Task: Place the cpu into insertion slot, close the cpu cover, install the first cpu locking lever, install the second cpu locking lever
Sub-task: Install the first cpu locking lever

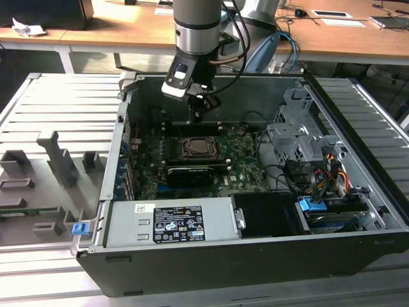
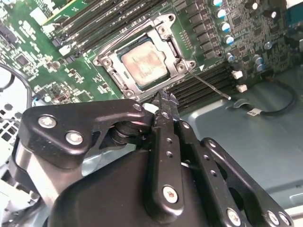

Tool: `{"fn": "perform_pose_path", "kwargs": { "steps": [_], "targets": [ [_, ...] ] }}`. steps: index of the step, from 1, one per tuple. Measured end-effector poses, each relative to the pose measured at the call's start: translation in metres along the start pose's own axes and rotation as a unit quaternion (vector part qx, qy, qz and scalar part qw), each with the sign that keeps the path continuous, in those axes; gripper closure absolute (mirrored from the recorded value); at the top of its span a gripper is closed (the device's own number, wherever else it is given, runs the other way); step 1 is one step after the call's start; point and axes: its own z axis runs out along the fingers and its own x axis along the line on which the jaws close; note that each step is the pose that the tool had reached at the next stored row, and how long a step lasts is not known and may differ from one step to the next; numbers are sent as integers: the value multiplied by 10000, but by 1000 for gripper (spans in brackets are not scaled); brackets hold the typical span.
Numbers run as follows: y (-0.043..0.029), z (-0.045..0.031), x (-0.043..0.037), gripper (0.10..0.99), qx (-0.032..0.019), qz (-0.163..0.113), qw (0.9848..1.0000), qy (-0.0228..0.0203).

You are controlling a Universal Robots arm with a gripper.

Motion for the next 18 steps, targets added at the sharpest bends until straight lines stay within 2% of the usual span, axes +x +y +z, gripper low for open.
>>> {"fn": "perform_pose_path", "kwargs": {
  "steps": [2, 6, 10, 12, 18],
  "targets": [
    [0, 0, 0, 980, 10, -271, 9996, 22],
    [0, 0, 0, 980, 22, -568, 9984, 46],
    [0, 0, 0, 980, 34, -886, 9960, 71],
    [0, 0, 0, 980, 37, -965, 9953, 78],
    [0, 0, 0, 980, 50, -1289, 9916, 104]
  ]
}}
